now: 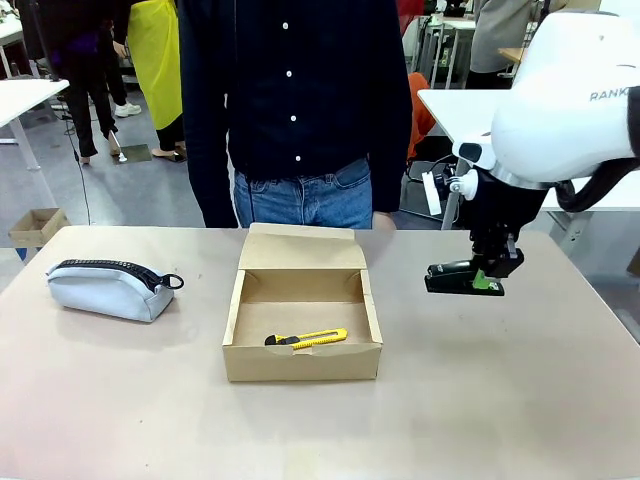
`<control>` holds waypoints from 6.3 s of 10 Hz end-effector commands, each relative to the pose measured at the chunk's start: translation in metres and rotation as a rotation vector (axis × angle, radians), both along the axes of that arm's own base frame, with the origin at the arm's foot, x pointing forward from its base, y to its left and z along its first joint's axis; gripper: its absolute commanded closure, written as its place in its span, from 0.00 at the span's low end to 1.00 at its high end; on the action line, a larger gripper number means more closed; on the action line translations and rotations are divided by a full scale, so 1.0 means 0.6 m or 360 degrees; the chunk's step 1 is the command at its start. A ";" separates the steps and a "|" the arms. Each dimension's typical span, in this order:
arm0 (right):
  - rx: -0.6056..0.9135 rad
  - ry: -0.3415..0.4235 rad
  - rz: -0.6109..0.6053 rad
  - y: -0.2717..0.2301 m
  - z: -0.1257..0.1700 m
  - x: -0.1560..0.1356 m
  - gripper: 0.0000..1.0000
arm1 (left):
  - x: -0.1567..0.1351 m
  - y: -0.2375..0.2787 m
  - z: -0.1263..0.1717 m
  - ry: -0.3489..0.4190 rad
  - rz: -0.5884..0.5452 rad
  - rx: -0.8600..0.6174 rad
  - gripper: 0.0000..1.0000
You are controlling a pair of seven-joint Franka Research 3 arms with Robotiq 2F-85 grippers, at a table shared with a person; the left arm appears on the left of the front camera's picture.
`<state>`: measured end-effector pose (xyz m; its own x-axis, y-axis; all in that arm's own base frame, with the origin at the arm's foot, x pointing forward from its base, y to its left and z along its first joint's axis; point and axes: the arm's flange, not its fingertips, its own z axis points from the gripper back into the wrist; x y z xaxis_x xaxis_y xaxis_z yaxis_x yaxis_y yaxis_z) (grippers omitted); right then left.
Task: Pack the items into the box.
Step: Pick up the item specified by the human and place it in the Mailer Box, then close the Mailer Box.
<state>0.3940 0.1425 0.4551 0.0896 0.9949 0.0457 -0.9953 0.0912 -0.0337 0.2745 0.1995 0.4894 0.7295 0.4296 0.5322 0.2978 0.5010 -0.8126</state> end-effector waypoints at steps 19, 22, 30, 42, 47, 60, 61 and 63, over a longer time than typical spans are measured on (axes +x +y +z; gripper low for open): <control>-0.0232 0.0210 0.0289 0.452 -0.145 0.013 0.68 | 0.000 -0.001 -0.001 -0.0048 -0.0003 -0.0015 0.00; -0.0276 0.0233 0.0298 0.452 -0.156 0.011 0.68 | 0.000 -0.001 -0.001 -0.0048 -0.0003 -0.0015 0.00; -0.0232 0.0099 0.0178 0.391 -0.101 0.013 0.00 | 0.000 -0.001 -0.001 -0.0048 -0.0003 -0.0015 0.00; 0.1635 0.0937 -0.1822 -0.363 -0.063 -0.335 0.00 | 0.000 -0.001 -0.001 -0.0048 -0.0003 -0.0015 0.00; 0.1200 0.1016 -0.1527 -0.399 0.011 -0.270 0.00 | 0.000 -0.001 -0.001 -0.0048 -0.0003 -0.0015 0.00; 0.1200 0.1016 -0.1527 -0.399 0.011 -0.270 0.00 | 0.000 -0.001 -0.001 -0.0048 -0.0003 -0.0015 0.00; 0.1200 0.1016 -0.1527 -0.399 0.011 -0.270 0.00 | 0.000 -0.001 -0.001 -0.0048 -0.0003 -0.0015 0.00; 0.1200 0.1016 -0.1527 -0.399 0.011 -0.270 0.00 | 0.000 -0.001 -0.001 -0.0048 -0.0003 -0.0015 0.00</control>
